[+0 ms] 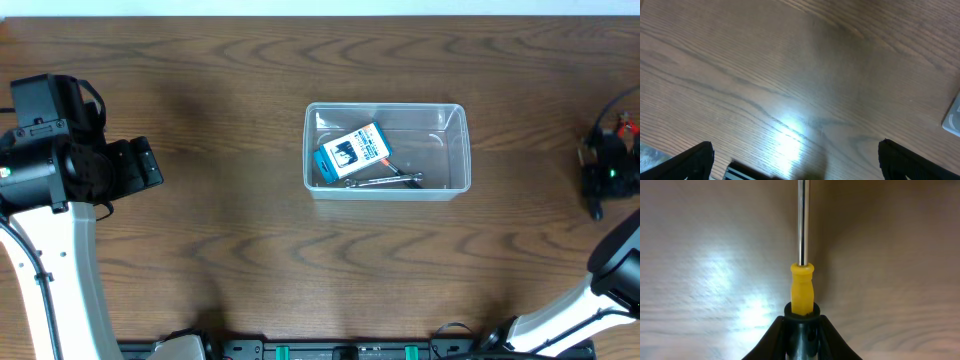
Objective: Pack container
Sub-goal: 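Close the right gripper on the black screwdriver handle and lift, then carry the screwdriver left over the container and lower it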
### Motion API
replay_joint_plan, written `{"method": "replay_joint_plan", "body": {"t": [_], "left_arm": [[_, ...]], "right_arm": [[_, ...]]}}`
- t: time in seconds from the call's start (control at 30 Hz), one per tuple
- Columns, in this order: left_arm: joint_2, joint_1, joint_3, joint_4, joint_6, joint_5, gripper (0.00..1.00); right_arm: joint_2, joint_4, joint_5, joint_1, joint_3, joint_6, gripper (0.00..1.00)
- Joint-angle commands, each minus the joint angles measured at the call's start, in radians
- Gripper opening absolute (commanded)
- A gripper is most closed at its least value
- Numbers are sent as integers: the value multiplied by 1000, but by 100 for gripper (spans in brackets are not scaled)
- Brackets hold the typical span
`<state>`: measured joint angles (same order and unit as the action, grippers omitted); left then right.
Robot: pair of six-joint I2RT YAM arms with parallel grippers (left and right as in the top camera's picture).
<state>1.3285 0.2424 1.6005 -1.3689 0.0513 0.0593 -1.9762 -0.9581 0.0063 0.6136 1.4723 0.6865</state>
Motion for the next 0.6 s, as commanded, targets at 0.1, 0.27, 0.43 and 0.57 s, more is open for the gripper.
{"method": "replay_joint_plan", "body": {"t": [0.1,0.27,0.43,0.57], "left_arm": [[-2,5,11,-3,-5,2,98],[-2,5,11,-3,-6,2,98],[-2,5,11,-3,-5,2,98],[-2,5,11,-3,-5,2,98]], "right_arm": [[-5,-85,-18,-159,197,-14,17],[-5,-163,-18,-329,342,31,17],[-5,-186,-18,-509,439,80,16],[-5,-187,-17,-655,458,137,16]]}}
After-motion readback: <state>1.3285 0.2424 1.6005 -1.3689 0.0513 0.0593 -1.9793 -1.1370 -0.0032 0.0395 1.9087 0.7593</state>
